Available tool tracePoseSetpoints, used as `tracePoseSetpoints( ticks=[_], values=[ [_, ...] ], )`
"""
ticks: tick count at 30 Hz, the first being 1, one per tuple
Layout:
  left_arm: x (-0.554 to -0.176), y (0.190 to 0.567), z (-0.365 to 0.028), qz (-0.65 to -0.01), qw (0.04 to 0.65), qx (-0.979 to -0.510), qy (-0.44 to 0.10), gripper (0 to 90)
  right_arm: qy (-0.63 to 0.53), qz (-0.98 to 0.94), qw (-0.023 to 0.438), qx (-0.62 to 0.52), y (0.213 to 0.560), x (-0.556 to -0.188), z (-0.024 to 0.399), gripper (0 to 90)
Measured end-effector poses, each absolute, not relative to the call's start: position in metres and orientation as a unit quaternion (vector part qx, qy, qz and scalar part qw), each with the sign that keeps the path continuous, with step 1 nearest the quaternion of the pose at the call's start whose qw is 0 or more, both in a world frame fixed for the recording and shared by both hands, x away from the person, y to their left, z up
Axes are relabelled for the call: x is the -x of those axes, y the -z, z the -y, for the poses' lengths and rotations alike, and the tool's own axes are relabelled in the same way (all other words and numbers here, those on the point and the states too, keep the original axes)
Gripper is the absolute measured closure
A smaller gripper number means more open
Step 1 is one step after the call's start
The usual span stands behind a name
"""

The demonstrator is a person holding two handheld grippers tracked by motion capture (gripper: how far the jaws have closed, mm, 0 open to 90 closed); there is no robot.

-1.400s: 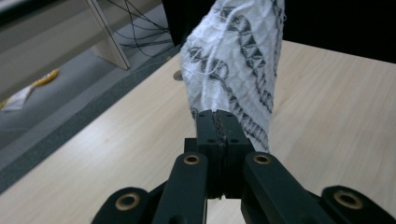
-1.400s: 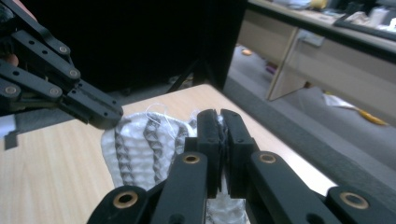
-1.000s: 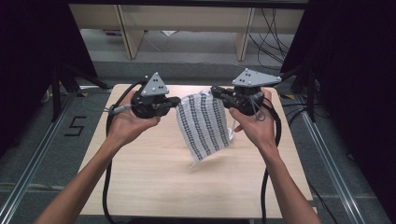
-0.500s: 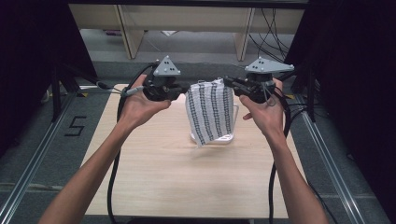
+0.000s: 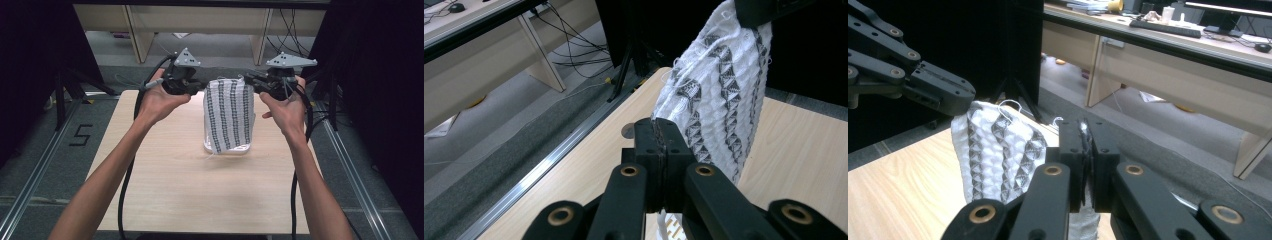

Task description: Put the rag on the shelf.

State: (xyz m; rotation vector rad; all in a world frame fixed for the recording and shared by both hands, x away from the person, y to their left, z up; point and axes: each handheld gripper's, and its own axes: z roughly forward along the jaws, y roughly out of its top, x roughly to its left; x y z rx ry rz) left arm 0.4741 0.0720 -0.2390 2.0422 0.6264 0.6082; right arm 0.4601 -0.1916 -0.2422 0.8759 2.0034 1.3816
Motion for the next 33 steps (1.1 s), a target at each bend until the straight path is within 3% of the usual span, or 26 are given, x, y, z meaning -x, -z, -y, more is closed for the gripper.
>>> tracePoseSetpoints(
  ticks=[21, 33],
  values=[
    [-0.524, 0.214, -0.050, -0.291, 0.455, -0.800, -0.260, 89.1, -0.505, -0.731, 0.275, -0.367, 0.235, -0.508, 0.200, 87.9],
    [-0.558, 0.239, -0.040, -0.325, 0.451, -0.795, -0.243, 89.0, -0.475, -0.734, 0.266, -0.406, 0.248, -0.543, 0.201, 87.8]
  ],
)
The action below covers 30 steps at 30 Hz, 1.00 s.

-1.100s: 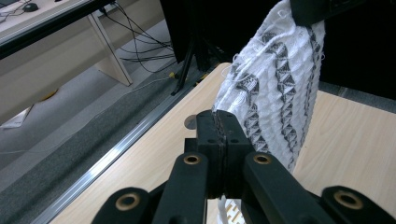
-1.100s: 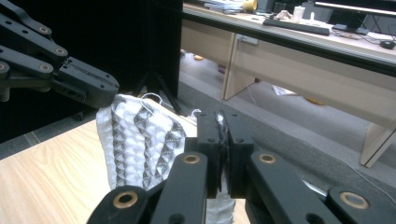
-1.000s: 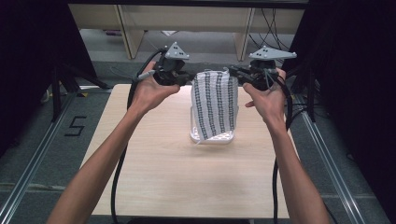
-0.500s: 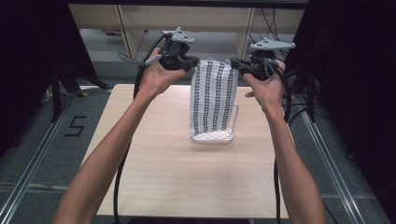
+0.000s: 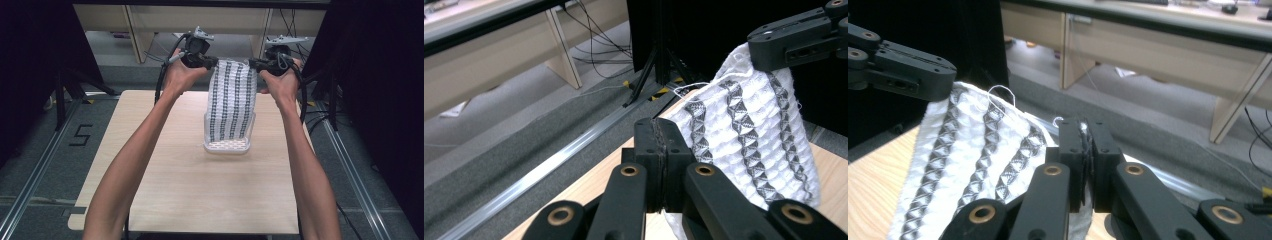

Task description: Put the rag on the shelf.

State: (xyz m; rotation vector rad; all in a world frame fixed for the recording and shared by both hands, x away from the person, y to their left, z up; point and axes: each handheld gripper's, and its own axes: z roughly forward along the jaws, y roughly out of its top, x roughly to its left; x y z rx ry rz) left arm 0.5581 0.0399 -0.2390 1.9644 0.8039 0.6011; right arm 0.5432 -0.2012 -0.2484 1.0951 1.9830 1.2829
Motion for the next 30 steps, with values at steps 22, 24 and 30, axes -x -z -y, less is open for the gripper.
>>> tracePoseSetpoints(
  ticks=[22, 24, 30],
  values=[
    [-0.591, 0.298, -0.035, -0.384, 0.387, -0.811, -0.213, 77.9, -0.428, -0.754, 0.234, -0.440, 0.297, -0.589, 0.196, 77.8],
    [-0.592, 0.302, -0.035, -0.392, 0.380, -0.811, -0.209, 63.8, -0.427, -0.752, 0.234, -0.444, 0.299, -0.589, 0.194, 71.3],
    [-0.591, 0.300, -0.038, -0.397, 0.381, -0.807, -0.214, 56.2, -0.420, -0.758, 0.229, -0.443, 0.303, -0.588, 0.196, 70.0]
  ],
)
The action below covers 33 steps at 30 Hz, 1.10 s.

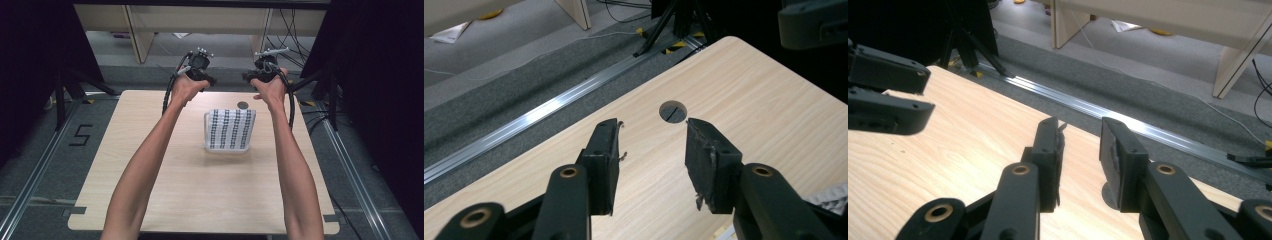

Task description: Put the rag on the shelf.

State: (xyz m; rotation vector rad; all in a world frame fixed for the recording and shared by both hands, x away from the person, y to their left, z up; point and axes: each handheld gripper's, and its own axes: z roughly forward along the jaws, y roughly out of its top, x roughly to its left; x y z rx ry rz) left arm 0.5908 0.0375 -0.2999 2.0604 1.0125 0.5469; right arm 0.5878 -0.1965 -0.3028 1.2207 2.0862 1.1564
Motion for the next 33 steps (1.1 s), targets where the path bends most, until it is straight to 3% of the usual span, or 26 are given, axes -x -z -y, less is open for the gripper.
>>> tracePoseSetpoints(
  ticks=[33],
  values=[
    [-0.568, 0.300, -0.054, -0.386, 0.383, -0.815, -0.200, 52.7, -0.417, -0.771, 0.223, -0.427, 0.300, -0.560, 0.220, 67.4]
  ],
)
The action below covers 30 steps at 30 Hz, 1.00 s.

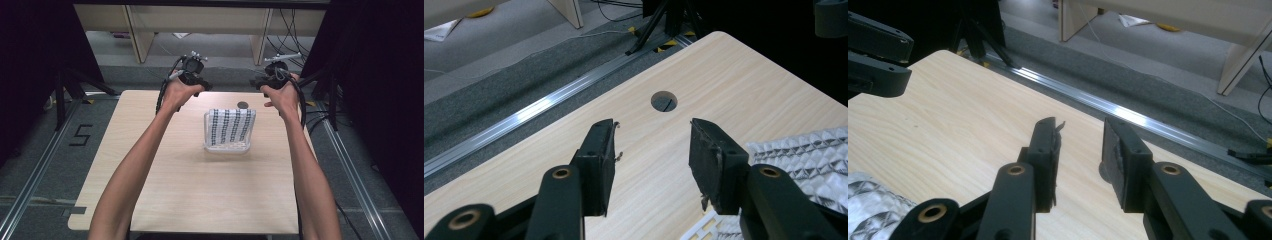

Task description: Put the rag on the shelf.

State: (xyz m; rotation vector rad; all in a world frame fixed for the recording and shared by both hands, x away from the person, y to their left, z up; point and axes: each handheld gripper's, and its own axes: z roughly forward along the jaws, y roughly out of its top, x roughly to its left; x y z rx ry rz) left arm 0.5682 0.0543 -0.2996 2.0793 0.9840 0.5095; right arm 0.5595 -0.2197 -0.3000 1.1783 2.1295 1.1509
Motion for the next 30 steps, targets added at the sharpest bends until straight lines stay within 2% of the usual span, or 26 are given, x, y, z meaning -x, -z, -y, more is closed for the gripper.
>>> tracePoseSetpoints(
  ticks=[20, 30],
  values=[
    [-0.536, 0.302, -0.059, -0.376, 0.396, -0.818, -0.183, 42.0, -0.426, -0.770, 0.209, -0.427, 0.305, -0.530, 0.236, 62.8],
    [-0.516, 0.316, -0.072, -0.370, 0.406, -0.816, -0.182, 37.5, -0.441, -0.769, 0.210, -0.413, 0.317, -0.506, 0.244, 58.0]
  ],
)
